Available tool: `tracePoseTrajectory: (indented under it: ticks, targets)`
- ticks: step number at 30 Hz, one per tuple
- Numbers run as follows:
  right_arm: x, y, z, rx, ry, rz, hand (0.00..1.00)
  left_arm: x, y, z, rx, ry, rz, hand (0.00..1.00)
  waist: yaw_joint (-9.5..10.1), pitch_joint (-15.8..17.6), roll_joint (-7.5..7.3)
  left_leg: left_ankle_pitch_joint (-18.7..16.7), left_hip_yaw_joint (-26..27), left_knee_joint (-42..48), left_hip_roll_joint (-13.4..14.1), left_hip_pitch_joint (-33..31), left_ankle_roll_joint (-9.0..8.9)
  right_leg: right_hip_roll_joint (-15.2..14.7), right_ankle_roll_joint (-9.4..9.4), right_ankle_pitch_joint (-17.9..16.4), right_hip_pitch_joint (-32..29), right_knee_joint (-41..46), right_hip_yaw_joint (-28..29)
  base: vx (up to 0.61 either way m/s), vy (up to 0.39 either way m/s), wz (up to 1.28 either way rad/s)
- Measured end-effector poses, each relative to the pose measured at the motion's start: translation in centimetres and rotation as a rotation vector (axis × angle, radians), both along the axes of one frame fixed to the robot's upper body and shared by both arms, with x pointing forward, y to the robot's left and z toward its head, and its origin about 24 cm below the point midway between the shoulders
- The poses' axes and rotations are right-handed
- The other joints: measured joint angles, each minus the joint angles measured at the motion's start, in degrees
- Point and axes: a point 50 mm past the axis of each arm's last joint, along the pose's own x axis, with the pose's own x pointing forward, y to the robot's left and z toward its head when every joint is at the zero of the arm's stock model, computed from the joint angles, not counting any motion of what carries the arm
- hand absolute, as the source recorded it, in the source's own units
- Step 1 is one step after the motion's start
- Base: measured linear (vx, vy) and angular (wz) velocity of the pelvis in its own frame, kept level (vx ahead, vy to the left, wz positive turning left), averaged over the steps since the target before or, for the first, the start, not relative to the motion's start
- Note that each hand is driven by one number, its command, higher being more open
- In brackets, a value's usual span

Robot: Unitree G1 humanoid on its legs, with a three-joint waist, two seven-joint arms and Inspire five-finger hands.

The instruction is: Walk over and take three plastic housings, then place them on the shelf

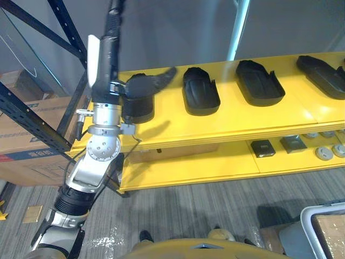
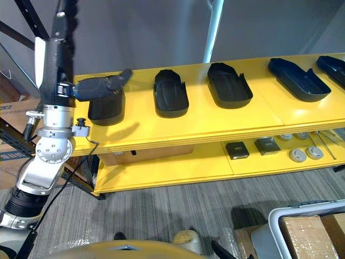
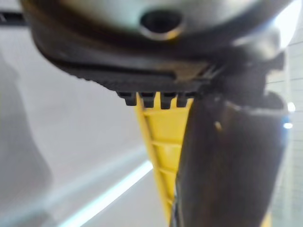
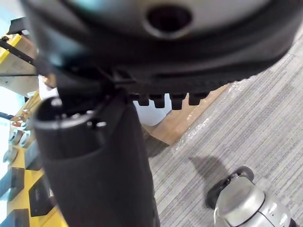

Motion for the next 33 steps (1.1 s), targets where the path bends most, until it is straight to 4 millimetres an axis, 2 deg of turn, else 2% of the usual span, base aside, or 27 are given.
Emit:
tracePoseTrajectory:
  ticks: [1, 3, 5, 9, 10, 11, 12, 13, 14, 17, 18, 21, 25, 28, 30, 32, 33]
  targets:
    - [0.0, 0.0, 0.0, 0.002, 0.003, -0.001, 1.00, -0.2, -0.6, -0.3, 0.011, 0.027, -0.076, 1.00, 0.00, -0.4, 0.09, 0.0, 0.0, 0.0, 0.0, 0.0, -0.03, 0.0, -0.02, 0.0, 0.1, -0.2, 0.0, 0.00, 0.000, 0.00]
    - [0.5, 0.2, -0.2, 0.008, -0.004, 0.001, 1.00, -0.9, -2.7, -2.5, 0.040, 0.157, -0.329, 1.00, -0.28, -1.1, 0.32, -0.3, 0.4, 0.0, 0.1, 0.9, -0.15, 0.1, -0.18, -0.1, 0.8, -0.6, 0.2, 0.01, -0.010, -0.08]
    - [0.5, 0.3, -0.2, 0.011, -0.003, 0.000, 1.00, -1.1, -3.7, -4.2, 0.031, 0.256, -0.443, 1.00, -0.31, -1.7, 1.02, -0.6, 0.7, 0.0, 0.2, 1.3, -0.24, 0.1, -0.26, -0.1, 0.8, -0.6, 0.5, -0.02, -0.003, -0.11]
    - [0.7, 0.8, -0.4, 0.029, -0.006, 0.003, 1.00, -0.8, -4.0, -8.9, -0.089, 0.538, -0.617, 1.00, -0.13, -1.9, 1.16, -1.1, 1.6, 0.0, 0.8, 2.0, -0.44, 0.6, -0.30, -0.2, 1.0, -0.6, 0.8, -0.04, -0.010, -0.10]
    - [0.7, 1.1, -0.4, 0.036, -0.006, 0.016, 1.00, -1.1, -3.7, -11.1, -0.089, 0.643, -0.627, 1.00, -0.08, -1.9, 0.82, -1.1, 1.9, 0.0, 1.1, 2.0, -0.48, 0.8, -0.33, -0.2, 0.8, -0.6, 0.9, -0.02, -0.025, -0.08]
    - [0.7, 1.2, -0.5, 0.041, -0.004, 0.026, 1.00, -1.5, -3.4, -13.0, -0.087, 0.729, -0.616, 1.00, -0.09, -1.9, 0.45, -1.0, 1.9, 0.0, 1.3, 2.0, -0.49, 1.0, -0.32, -0.1, 0.8, -0.7, 0.9, -0.01, -0.031, -0.06]
    - [0.6, 1.4, -0.5, 0.047, -0.001, 0.031, 1.00, -2.5, -2.8, -16.2, -0.094, 0.868, -0.547, 1.00, -0.06, -1.9, -0.20, -1.1, 2.0, 0.0, 1.3, 2.0, -0.49, 1.0, -0.30, -0.1, 0.8, -0.7, 0.8, 0.00, 0.000, 0.00]
    - [0.6, 1.4, -0.5, 0.050, -0.001, 0.032, 1.00, -3.0, -2.5, -17.4, -0.091, 0.915, -0.507, 1.00, 0.11, -1.9, -0.48, -1.1, 1.9, 0.0, 1.2, 2.0, -0.48, 0.9, -0.28, -0.2, 0.8, -0.8, 0.7, 0.03, -0.017, 0.02]
    - [0.7, 1.8, -0.6, 0.059, 0.001, 0.047, 1.00, -3.7, -1.8, -19.6, -0.062, 0.999, -0.421, 1.00, 0.79, -1.5, -1.20, -1.1, 1.8, 0.0, 1.2, 2.3, -0.49, 0.9, -0.29, -0.1, 1.2, -1.0, 0.5, 0.04, -0.010, 0.03]
    - [0.3, 2.8, -0.9, 0.092, 0.024, 0.076, 1.00, -5.7, 0.3, -22.9, -0.084, 1.130, -0.273, 1.00, 1.69, -1.6, -2.66, -1.3, 0.7, 0.0, 1.0, 2.0, -0.56, 0.7, -0.35, -0.3, 2.0, -1.7, -0.7, 0.04, -0.014, 0.17]
    - [0.3, 3.2, -1.0, 0.108, 0.024, 0.087, 1.00, -6.4, 1.1, -23.6, -0.095, 1.144, -0.237, 1.00, 2.08, -1.3, -3.46, -1.3, 0.2, 0.0, 0.9, 1.7, -0.56, 0.6, -0.36, -0.5, 2.0, -1.7, -1.3, 0.05, -0.018, 0.24]
    - [0.1, 3.5, -1.3, 0.126, 0.040, 0.099, 1.00, -7.5, 1.9, -24.7, -0.003, 1.143, -0.182, 1.00, 3.59, -0.8, -4.09, -1.7, -0.9, 0.0, 0.4, 1.5, -0.62, 0.2, -0.80, -0.5, 3.0, -2.4, -2.5, 0.06, -0.013, 0.19]
    - [1.4, 3.2, -1.2, 0.115, 0.022, 0.143, 1.00, -7.8, 1.9, -25.4, 0.059, 1.160, -0.179, 1.00, 3.38, -0.8, -3.74, -1.9, -1.4, 0.0, 0.0, 1.6, -0.57, -0.2, -1.23, -1.0, 3.6, -2.6, -3.2, 0.07, -0.006, 0.09]
    - [2.7, 2.8, -1.2, 0.105, -0.005, 0.163, 1.00, -8.3, 2.3, -26.8, 0.106, 1.225, -0.144, 1.00, 2.92, -0.9, -3.32, -2.0, -1.5, 0.0, 0.0, 1.7, -0.80, -0.1, -1.22, -1.2, 3.7, -2.7, -3.3, 0.05, -0.019, -0.01]
    - [3.1, 2.5, -1.1, 0.100, -0.021, 0.156, 1.00, -8.9, 3.0, -28.5, 0.099, 1.317, -0.085, 1.00, 2.91, -0.7, -2.70, -2.0, -1.5, 0.0, 0.0, 1.7, -0.84, -0.1, -1.19, -1.2, 3.7, -2.7, -3.2, 0.05, -0.019, 0.00]
    - [3.2, 2.5, -1.1, 0.114, -0.029, 0.130, 1.00, -10.6, 5.0, -31.6, 0.014, 1.500, 0.114, 1.00, 2.90, -0.8, -2.53, -2.2, -1.6, 0.0, 0.1, 1.9, -1.10, 0.0, -0.89, -1.4, 4.0, -2.7, -3.3, 0.06, -0.026, 0.01]
    - [3.3, 2.5, -1.2, 0.125, -0.029, 0.112, 1.00, -11.3, 5.7, -32.4, -0.022, 1.549, 0.187, 1.00, 2.91, -0.8, -2.49, -2.3, -1.6, 0.0, 0.1, 2.1, -1.17, 0.0, -0.90, -1.5, 4.2, -2.8, -3.4, 0.03, -0.016, 0.01]
